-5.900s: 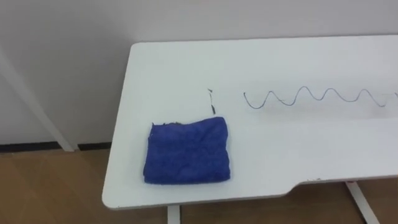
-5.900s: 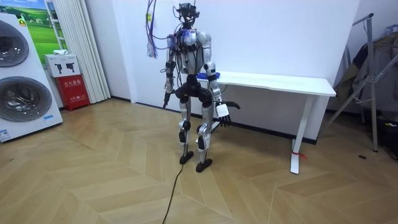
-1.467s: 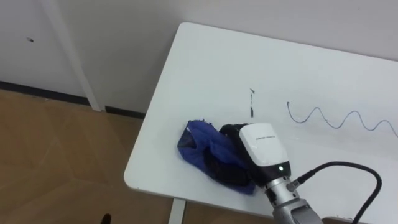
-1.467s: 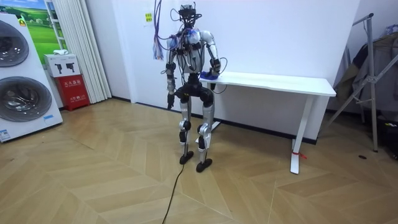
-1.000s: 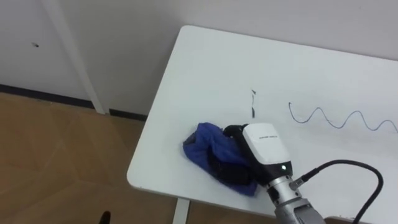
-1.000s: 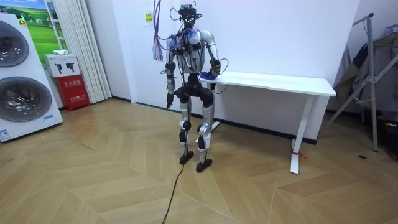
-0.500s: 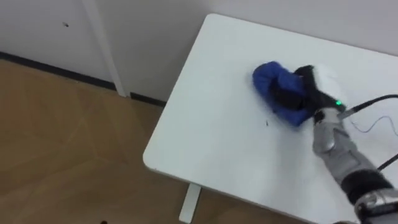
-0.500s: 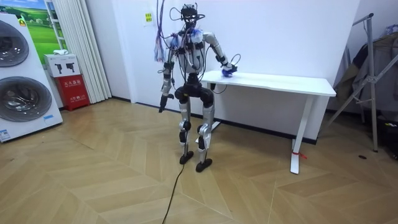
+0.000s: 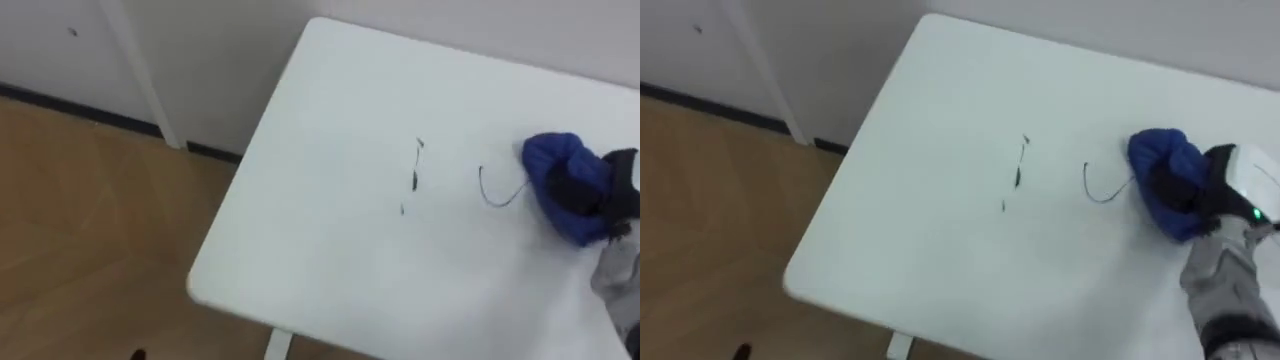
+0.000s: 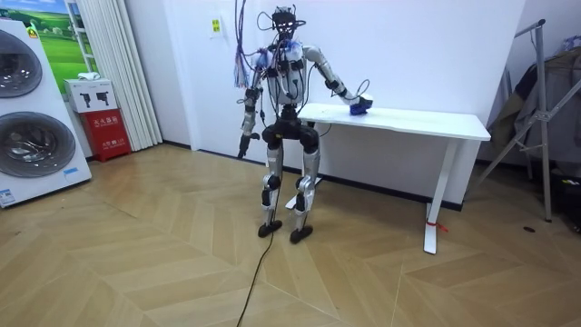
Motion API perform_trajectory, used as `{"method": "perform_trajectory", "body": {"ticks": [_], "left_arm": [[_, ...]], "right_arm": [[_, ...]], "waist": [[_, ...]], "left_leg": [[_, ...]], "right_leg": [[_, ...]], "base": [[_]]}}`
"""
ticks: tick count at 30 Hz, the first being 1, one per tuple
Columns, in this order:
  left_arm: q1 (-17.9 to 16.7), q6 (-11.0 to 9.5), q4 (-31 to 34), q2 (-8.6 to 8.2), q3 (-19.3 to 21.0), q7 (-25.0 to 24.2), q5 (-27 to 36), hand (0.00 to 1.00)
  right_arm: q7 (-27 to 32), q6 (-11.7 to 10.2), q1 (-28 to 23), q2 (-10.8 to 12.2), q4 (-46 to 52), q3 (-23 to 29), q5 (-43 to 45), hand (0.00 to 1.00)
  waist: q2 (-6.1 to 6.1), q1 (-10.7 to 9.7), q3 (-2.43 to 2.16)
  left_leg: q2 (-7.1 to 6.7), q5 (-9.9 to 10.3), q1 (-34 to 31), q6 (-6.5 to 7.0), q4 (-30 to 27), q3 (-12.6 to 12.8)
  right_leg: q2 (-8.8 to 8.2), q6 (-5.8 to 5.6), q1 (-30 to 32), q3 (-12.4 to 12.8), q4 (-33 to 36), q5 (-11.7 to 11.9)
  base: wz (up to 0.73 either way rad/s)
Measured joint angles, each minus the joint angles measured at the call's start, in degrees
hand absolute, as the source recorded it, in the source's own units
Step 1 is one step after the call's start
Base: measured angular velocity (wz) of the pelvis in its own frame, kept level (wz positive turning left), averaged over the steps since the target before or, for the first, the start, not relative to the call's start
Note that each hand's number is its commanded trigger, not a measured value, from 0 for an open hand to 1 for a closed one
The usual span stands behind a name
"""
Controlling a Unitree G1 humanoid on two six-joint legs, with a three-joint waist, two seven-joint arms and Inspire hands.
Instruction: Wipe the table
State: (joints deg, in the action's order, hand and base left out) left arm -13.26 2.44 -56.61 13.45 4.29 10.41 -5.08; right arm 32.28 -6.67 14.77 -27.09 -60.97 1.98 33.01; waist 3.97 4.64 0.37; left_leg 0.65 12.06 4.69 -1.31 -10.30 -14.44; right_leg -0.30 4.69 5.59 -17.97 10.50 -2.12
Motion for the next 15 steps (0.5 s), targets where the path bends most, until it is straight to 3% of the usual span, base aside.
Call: {"method": "perform_trajectory", "body": {"ticks": [2,3,6,11,15], "left_arm": [[-0.2,-0.7,0.1,-0.7,0.0,-0.1,1.2,0.0],[-0.1,-1.0,0.5,-0.91,-0.1,-0.1,1.2,0.0],[0.3,-1.1,1.8,-1.24,0.0,-0.1,1.2,0.0],[0.4,-0.2,1.3,-1.27,-0.2,-1.0,1.1,0.0],[0.8,0.8,0.2,-1.2,-2.3,-1.0,1.1,0.0]], "right_arm": [[0.1,0.3,-1.6,0.0,0.5,0.0,0.4,1.0],[0.0,0.6,-1.7,0.0,1.2,0.0,1.3,1.0],[-0.5,2.7,-1.7,0.7,4.4,-0.1,4.8,1.0],[-2.3,6.9,-1.6,3.7,16.0,-3.6,14.7,1.0],[-4.3,9.4,0.7,7.9,22.0,-11.1,18.4,1.0]], "waist": [[-0.26,-0.8,0.33],[-0.43,-1.4,0.2],[-0.06,-1.1,0.18],[0.18,1.1,0.0],[-0.1,5.8,-0.6]], "left_leg": [[1.34,-1.0,2.1,-0.78,1.9,7.8],[1.53,-0.8,2.5,-0.47,2.3,9.0],[0.83,0.1,2.6,1.09,2.8,10.0],[0.74,0.5,2.5,1.76,2.6,12.7],[0.7,0.7,2.5,1.87,2.4,13.7]], "right_leg": [[0.57,-0.15,-2.3,0.3,-0.1,-0.2],[0.84,-0.4,-2.6,0.2,-0.2,-0.6],[0.96,0.36,-2.1,0.3,-0.3,-2.1],[0.95,0.0,-1.6,1.0,0.3,-1.6],[1.36,-0.03,-1.5,2.0,0.3,-1.0]], "base": [[0.04],[-0.13],[-0.06],[-0.09],[-0.09]]}}
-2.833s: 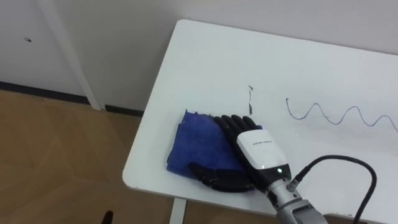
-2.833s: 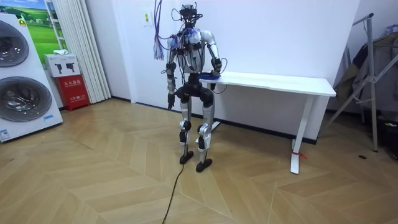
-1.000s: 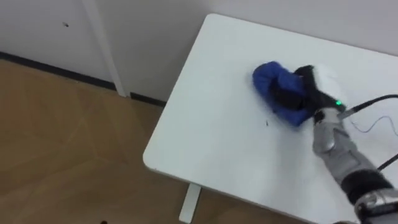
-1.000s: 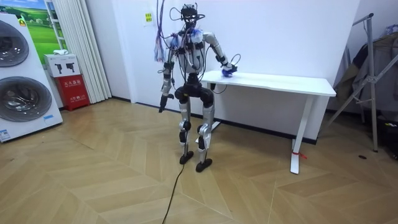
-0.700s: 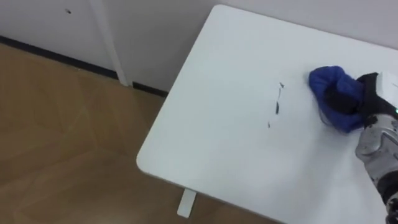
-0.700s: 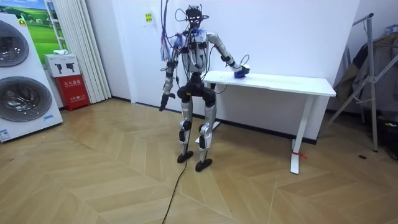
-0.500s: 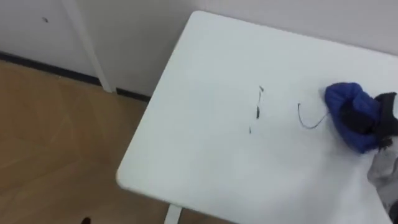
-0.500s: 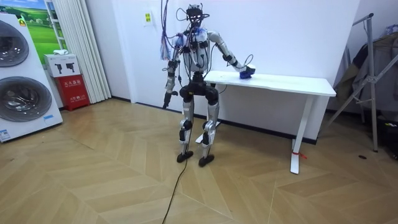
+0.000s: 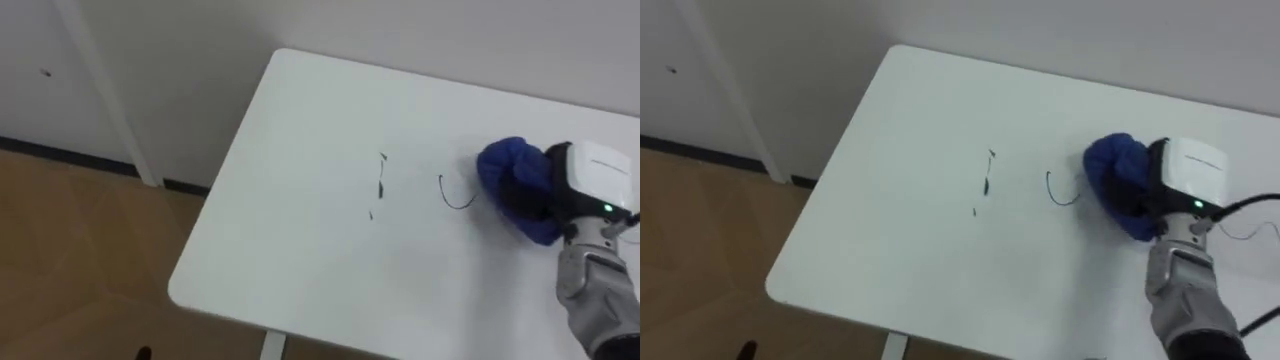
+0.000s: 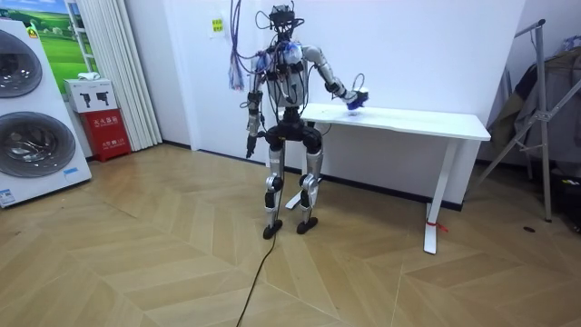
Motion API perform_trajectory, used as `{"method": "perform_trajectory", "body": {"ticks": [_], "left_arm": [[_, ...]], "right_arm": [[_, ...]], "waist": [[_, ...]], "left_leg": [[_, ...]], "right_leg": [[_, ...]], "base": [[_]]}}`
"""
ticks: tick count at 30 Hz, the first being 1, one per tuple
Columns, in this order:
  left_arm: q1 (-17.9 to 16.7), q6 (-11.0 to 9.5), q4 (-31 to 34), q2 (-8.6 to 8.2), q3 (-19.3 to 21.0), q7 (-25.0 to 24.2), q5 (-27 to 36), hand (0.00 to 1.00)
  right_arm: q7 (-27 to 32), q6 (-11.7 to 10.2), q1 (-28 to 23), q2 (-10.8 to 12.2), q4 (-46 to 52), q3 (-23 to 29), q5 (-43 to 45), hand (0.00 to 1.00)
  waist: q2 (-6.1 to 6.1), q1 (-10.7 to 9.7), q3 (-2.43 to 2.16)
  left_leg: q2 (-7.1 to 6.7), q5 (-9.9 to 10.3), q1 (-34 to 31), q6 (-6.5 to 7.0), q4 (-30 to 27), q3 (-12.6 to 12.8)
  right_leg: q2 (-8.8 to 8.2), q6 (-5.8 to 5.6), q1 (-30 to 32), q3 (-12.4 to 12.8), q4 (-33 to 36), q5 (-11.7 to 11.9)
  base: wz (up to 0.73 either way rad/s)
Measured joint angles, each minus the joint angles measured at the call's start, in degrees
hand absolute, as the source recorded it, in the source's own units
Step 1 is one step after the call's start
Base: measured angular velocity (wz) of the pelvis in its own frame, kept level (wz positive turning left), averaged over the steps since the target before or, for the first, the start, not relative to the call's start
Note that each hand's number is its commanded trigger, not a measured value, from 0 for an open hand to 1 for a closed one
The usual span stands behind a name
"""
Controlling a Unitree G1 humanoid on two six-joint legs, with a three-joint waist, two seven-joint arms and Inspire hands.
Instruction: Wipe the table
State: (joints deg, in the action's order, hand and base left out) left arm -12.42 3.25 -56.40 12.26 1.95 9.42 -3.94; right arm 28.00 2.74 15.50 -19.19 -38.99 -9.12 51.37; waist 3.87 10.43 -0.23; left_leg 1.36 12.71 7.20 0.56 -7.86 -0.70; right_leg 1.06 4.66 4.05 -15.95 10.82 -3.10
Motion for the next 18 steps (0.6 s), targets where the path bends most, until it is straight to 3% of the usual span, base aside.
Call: {"method": "perform_trajectory", "body": {"ticks": [3,8,14,16,18], "left_arm": [[0.7,0.6,-2.2,-0.1,-0.6,0.0,0.0,0.0],[0.3,2.9,-2.1,-0.59,-2.4,0.2,-0.6,0.0],[0.2,3.9,-2.0,-0.58,-3.3,0.0,-0.6,0.0],[0.1,4.0,-2.0,-0.57,-3.5,0.0,-0.4,0.0],[0.4,4.0,-1.4,-0.38,-4.0,0.0,0.0,0.0]], "right_arm": [[-2.8,0.9,1.9,2.7,2.0,-6.5,4.2,1.0],[-8.5,2.6,3.2,5.9,4.9,-12.5,6.6,1.0],[-11.3,2.8,4.8,6.1,6.3,-14.0,4.9,1.0],[-11.0,2.2,4.7,6.0,5.9,-14.0,3.6,1.0],[-9.0,0.3,4.2,5.8,3.8,-13.2,1.3,1.0]], "waist": [[-0.17,2.4,0.13],[-0.39,6.0,0.39],[0.21,6.0,0.48],[0.13,5.4,0.74],[0.32,3.3,0.99]], "left_leg": [[0.12,0.0,-0.1,-0.07,0.0,-0.2],[0.15,-0.2,-0.9,-0.26,0.0,-1.3],[0.1,-0.2,-1.7,-0.2,0.0,-1.4],[0.07,-0.2,-1.6,-0.19,-0.1,-1.0],[-0.06,-0.1,-1.5,-0.13,-0.5,-0.9]], "right_leg": [[-0.05,0.21,0.0,0.0,-0.1,0.0],[-0.01,0.61,0.3,-0.6,-0.2,0.1],[-0.18,0.25,0.7,-1.6,-0.3,-0.1],[-0.7,0.1,0.6,-1.9,-0.4,-0.2],[-1.06,-0.42,-0.1,-2.5,-0.5,-0.6]], "base": [[0.05],[0.14],[0.06],[0.02],[0.24]]}}
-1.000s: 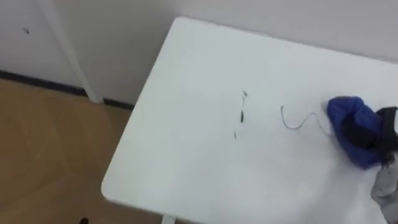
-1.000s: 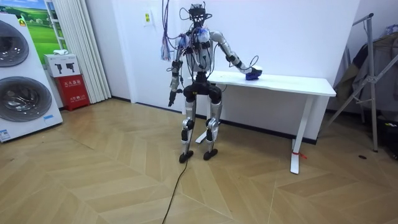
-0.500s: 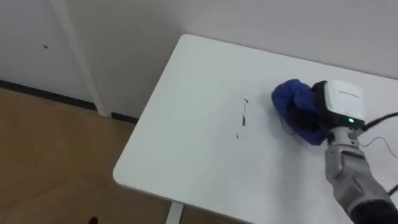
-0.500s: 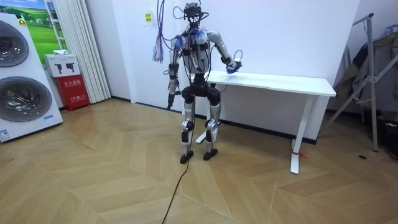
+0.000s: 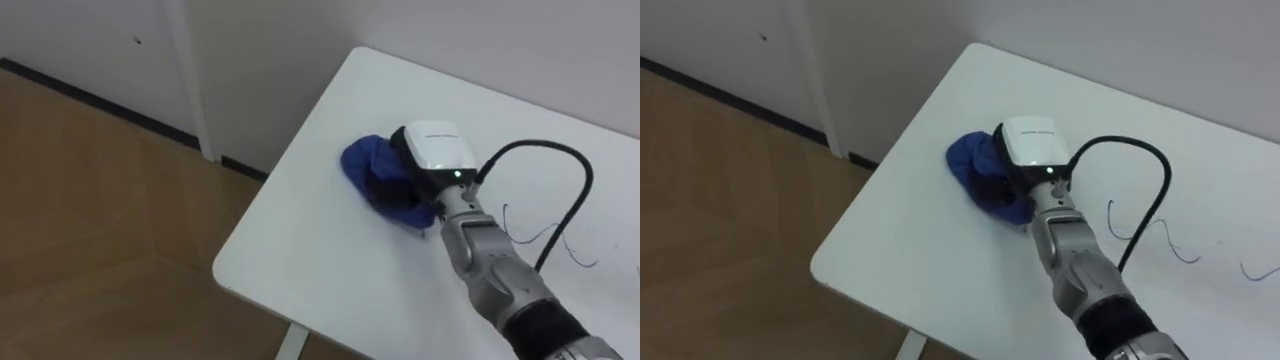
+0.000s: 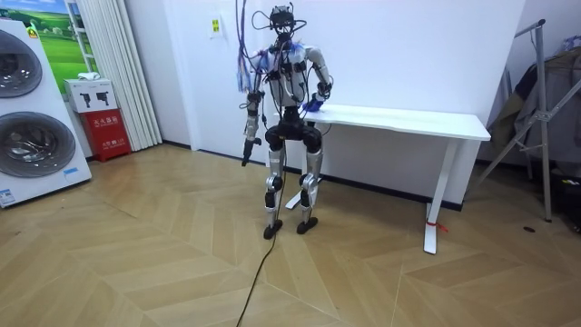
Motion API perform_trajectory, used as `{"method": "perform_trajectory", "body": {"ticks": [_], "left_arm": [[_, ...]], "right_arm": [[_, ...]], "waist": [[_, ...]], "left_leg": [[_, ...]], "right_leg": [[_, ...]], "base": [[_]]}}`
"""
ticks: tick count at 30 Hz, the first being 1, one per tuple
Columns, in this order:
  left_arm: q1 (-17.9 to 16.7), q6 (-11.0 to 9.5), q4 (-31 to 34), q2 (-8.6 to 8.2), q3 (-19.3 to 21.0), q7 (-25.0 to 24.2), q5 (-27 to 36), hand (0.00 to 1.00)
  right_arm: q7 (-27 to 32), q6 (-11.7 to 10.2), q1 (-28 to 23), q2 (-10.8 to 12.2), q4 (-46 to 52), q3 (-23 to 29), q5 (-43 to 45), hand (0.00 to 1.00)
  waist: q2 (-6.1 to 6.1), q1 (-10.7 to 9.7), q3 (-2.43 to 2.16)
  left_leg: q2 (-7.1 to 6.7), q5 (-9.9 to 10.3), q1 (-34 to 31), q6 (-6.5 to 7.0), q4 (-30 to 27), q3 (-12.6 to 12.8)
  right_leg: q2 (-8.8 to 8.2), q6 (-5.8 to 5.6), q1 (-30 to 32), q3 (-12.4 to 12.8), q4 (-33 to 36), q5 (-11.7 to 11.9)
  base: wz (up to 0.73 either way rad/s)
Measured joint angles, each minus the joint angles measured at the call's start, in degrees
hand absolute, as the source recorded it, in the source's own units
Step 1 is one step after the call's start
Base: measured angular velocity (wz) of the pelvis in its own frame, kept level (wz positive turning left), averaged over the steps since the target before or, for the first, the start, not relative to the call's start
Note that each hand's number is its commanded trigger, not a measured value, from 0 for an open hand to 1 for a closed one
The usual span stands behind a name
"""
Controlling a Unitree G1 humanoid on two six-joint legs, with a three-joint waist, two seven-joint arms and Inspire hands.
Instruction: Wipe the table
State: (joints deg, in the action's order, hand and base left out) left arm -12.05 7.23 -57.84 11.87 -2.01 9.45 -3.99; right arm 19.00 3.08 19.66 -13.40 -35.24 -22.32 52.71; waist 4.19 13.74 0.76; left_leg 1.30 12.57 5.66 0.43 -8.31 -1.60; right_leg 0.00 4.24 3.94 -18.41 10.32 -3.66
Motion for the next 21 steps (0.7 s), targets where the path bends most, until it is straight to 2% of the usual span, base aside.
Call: {"method": "perform_trajectory", "body": {"ticks": [3,4,6,9,11,13,17,21], "left_arm": [[0.3,-0.2,0.3,0.09,0.2,0.1,-0.2,0.0],[0.2,-0.2,0.5,0.11,0.3,0.1,-0.2,0.0],[-0.5,-0.2,1.4,0.08,1.7,0.2,-0.2,0.0],[-2.8,-0.2,1.7,0.05,5.5,1.3,-0.8,0.0],[-3.8,-0.2,1.7,-0.02,7.6,1.7,-0.8,0.0],[-4.3,-0.2,2.4,-0.03,9.1,1.7,-2.0,0.0],[-5.3,-1.3,4.1,0.09,10.6,2.6,-2.5,0.0],[-5.2,-1.5,4.1,-0.02,10.5,3.0,-2.6,0.0]], "right_arm": [[2.4,-1.8,-2.4,0.1,-1.9,2.9,-2.9,1.0],[3.6,-3.3,-4.4,0.1,-2.3,5.4,-3.8,1.0],[6.1,-4.8,-8.5,0.0,-2.2,9.4,-4.5,1.0],[11.6,-8.6,-15.8,0.0,-3.3,17.7,-8.8,1.0],[14.3,-9.8,-18.1,0.0,-5.1,21.9,-10.9,1.0],[16.1,-10.5,-19.3,-0.1,-7.9,25.8,-13.5,1.0],[17.7,-11.0,-20.9,-0.9,-11.6,30.6,-19.2,1.0],[18.0,-11.1,-21.0,-1.1,-13.6,30.9,-19.7,1.0]], "waist": [[-0.06,-0.6,0.04],[-0.3,-1.4,0.07],[-0.68,-2.3,-0.18],[-1.41,-5.3,-0.8],[-1.67,-7.3,-0.92],[-1.91,-8.3,-1.37],[-2.14,-10.3,-1.47],[-2.31,-11.6,-1.58]], "left_leg": [[0.05,0.2,0.3,0.33,0.0,0.2],[0.05,0.3,0.5,0.52,0.0,0.4],[0.09,0.6,0.7,0.88,0.0,1.2],[0.07,0.8,1.1,1.16,0.1,1.5],[0.1,0.8,1.4,1.16,0.2,2.5],[0.4,0.8,2.2,1.25,0.6,3.4],[0.53,1.1,3.1,1.53,0.6,3.9],[0.76,1.7,4.1,1.62,0.6,4.0]], "right_leg": [[0.12,-0.23,-0.8,-0.4,-0.7,0.0],[0.12,-0.52,-1.3,-0.8,-0.8,-0.1],[0.09,-0.84,-1.6,-0.7,-0.7,-0.3],[-0.15,-1.4,-2.0,-0.5,-0.7,-0.6],[-0.29,-1.73,-2.6,-0.3,-0.7,-0.7],[-0.25,-1.98,-3.0,-0.1,-0.7,-0.8],[-0.19,-1.99,-3.8,0.1,-0.6,-0.9],[0.01,-2.01,-5.1,0.0,-0.6,-0.9]], "base": [[0.17],[0.18],[0.1],[0.05],[0.15],[0.03],[-0.04],[0.01]]}}
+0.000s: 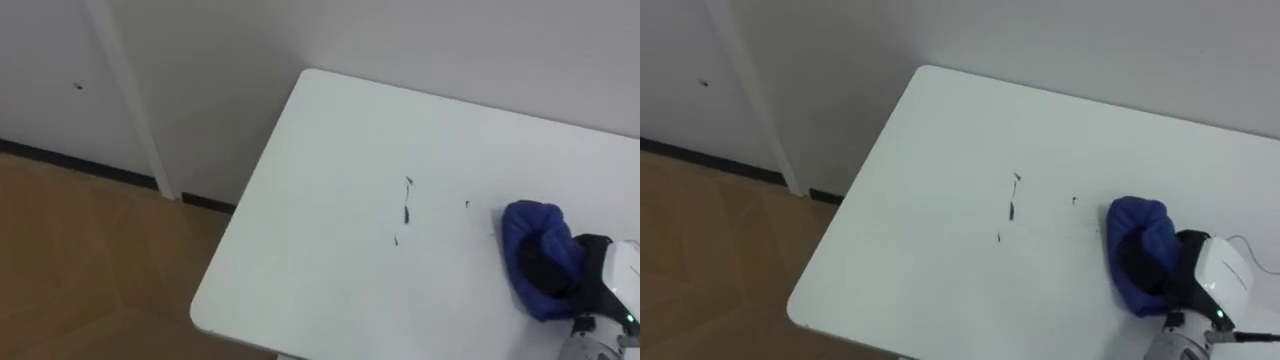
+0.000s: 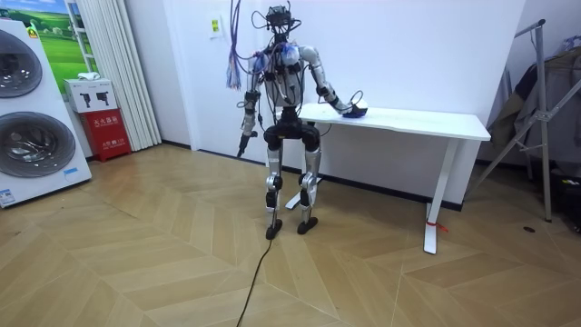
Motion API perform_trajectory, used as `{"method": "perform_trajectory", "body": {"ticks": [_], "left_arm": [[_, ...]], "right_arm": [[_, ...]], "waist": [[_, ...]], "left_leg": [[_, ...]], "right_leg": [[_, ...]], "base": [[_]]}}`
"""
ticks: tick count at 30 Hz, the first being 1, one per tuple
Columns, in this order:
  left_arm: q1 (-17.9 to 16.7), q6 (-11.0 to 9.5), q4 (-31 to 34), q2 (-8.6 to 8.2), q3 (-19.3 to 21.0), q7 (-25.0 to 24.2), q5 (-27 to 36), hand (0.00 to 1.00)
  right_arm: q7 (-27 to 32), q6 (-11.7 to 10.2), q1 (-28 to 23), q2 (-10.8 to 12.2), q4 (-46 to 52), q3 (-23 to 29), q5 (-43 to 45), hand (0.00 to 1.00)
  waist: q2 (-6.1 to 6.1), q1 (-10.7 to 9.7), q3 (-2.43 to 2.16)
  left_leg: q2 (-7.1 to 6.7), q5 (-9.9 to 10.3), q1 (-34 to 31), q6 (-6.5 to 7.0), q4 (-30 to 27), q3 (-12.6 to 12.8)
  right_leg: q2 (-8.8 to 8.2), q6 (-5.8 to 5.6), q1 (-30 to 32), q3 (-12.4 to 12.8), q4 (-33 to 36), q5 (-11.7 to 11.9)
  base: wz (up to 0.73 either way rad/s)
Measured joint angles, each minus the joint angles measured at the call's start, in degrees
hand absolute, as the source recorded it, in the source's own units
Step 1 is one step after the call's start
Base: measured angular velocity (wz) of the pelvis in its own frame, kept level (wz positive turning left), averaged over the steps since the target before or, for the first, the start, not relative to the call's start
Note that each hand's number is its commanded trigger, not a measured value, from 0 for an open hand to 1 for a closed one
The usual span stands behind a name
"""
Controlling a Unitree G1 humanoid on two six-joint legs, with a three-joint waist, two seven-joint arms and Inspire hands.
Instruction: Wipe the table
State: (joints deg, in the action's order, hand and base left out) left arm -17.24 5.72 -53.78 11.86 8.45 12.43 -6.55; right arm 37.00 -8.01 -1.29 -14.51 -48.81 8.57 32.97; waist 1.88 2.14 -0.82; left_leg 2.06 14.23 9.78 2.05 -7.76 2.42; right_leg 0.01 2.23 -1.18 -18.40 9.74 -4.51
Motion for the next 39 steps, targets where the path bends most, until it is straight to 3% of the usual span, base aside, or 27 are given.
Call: {"method": "perform_trajectory", "body": {"ticks": [4,7,9,13,14,15,19,21,25,28,30,33,36,39], "left_arm": [[0.5,-0.1,0.0,-0.9,-1.0,0.5,-0.3,0.0],[1.2,-0.1,-0.3,-1.21,-4.3,0.7,1.6,0.0],[2.5,-0.3,-0.5,-1.79,-5.7,0.8,2.0,0.0],[5.5,-0.4,-2.5,-2.06,-8.3,0.9,2.5,0.0],[6.0,-0.4,-2.4,-2.05,-9.1,0.9,2.5,0.0],[6.1,-0.4,-2.0,-2.07,-9.5,0.9,2.5,0.0],[4.7,-0.2,-1.8,-1.93,-9.9,0.9,2.5,0.0],[2.6,0.7,-1.9,-1.7,-9.7,0.9,2.6,0.0],[0.7,1.2,-1.9,-1.69,-8.4,0.5,1.9,0.0],[0.1,1.0,-1.8,-1.49,-5.9,0.4,0.9,0.0],[0.1,0.7,-1.3,-1.0,-3.8,0.4,0.3,0.0],[0.2,0.6,-1.3,-0.75,-1.7,0.5,-1.6,0.0],[0.4,0.4,-1.3,-0.82,-1.8,0.5,-1.5,0.0],[1.7,0.0,-1.3,-1.37,-2.4,0.8,-1.2,0.0]], "right_arm": [[-0.7,2.2,0.1,0.2,3.1,-1.4,0.6,1.0],[-1.7,6.5,1.3,1.2,6.8,-3.8,1.2,1.0],[-4.5,9.7,2.9,1.3,12.0,-9.3,3.7,1.0],[-9.6,11.8,10.1,3.1,14.5,-19.5,9.7,1.0],[-11.0,11.8,12.8,3.9,14.5,-22.3,11.2,1.0],[-12.2,11.5,14.8,4.5,14.5,-24.2,11.8,1.0],[-12.9,10.5,17.3,4.7,14.1,-25.2,11.5,1.0],[-11.4,8.4,16.4,3.8,13.0,-24.5,10.6,1.0],[-8.9,3.4,12.8,3.4,9.4,-20.7,8.9,1.0],[-6.9,1.8,8.7,3.2,8.3,-15.6,8.2,1.0],[-4.9,0.4,5.5,3.0,6.5,-11.5,5.3,1.0],[-3.2,-0.2,2.4,2.3,4.1,-6.4,2.5,1.0],[-2.4,-0.2,1.1,0.5,2.6,-4.6,-0.3,1.0],[-2.7,0.7,2.0,0.9,2.4,-5.0,-1.2,1.0]], "waist": [[-0.51,1.1,-0.02],[-0.76,2.8,0.11],[-0.64,5.0,0.35],[-0.23,7.0,1.11],[-0.17,8.0,1.66],[-0.07,8.9,1.85],[0.07,10.7,1.62],[-0.09,9.7,1.64],[-0.25,7.5,1.66],[0.17,5.7,1.25],[0.66,4.4,0.67],[0.38,2.8,0.07],[-0.07,2.5,-0.18],[-0.29,2.8,-0.09]], "left_leg": [[0.12,0.1,0.4,0.01,0.1,1.0],[0.27,0.2,0.4,-0.28,0.0,2.5],[0.31,0.3,-0.3,-0.36,0.0,3.3],[0.27,-0.1,-1.5,-0.99,0.0,3.7],[0.43,-0.2,-1.6,-1.12,0.0,3.6],[0.53,-0.3,-2.1,-1.32,0.1,3.4],[0.62,-0.5,-3.4,-1.57,-0.2,1.7],[0.64,-0.6,-4.1,-1.59,-1.3,1.4],[0.35,-0.6,-3.1,-1.6,-1.7,1.5],[0.22,-0.6,-2.7,-1.59,-1.5,1.7],[0.14,-0.5,-2.1,-1.44,-1.2,2.6],[0.23,0.1,-1.3,-0.53,-0.9,3.0],[0.22,0.3,-0.7,-0.14,-0.9,3.1],[0.31,0.3,-0.1,-0.13,-0.9,3.7]], "right_leg": [[0.31,0.08,0.2,1.1,0.1,0.0],[1.08,0.55,1.0,3.0,0.3,0.4],[1.2,1.23,3.0,4.4,1.1,0.8],[2.02,1.85,4.3,5.1,0.9,1.2],[2.14,2.03,4.5,5.4,0.8,1.1],[2.19,2.19,4.8,5.1,0.7,1.0],[1.94,2.21,5.1,2.7,-0.1,0.8],[1.12,1.9,4.5,1.0,-0.3,0.6],[0.86,1.03,2.5,0.5,-1.2,0.2],[-0.16,0.18,1.4,0.4,-1.1,-0.4],[-0.15,-0.29,0.9,1.2,-1.0,-0.6],[-0.03,-0.59,-0.3,0.9,-1.0,-0.5],[-0.09,-0.74,-1.0,1.1,-0.8,-0.3],[-0.01,-0.64,-1.2,1.4,-0.4,-0.3]], "base": [[-0.14],[-0.38],[-0.59],[-0.13],[0.06],[0.1],[0.29],[0.36],[0.33],[0.28],[0.2],[0.08],[-0.06],[-0.09]]}}
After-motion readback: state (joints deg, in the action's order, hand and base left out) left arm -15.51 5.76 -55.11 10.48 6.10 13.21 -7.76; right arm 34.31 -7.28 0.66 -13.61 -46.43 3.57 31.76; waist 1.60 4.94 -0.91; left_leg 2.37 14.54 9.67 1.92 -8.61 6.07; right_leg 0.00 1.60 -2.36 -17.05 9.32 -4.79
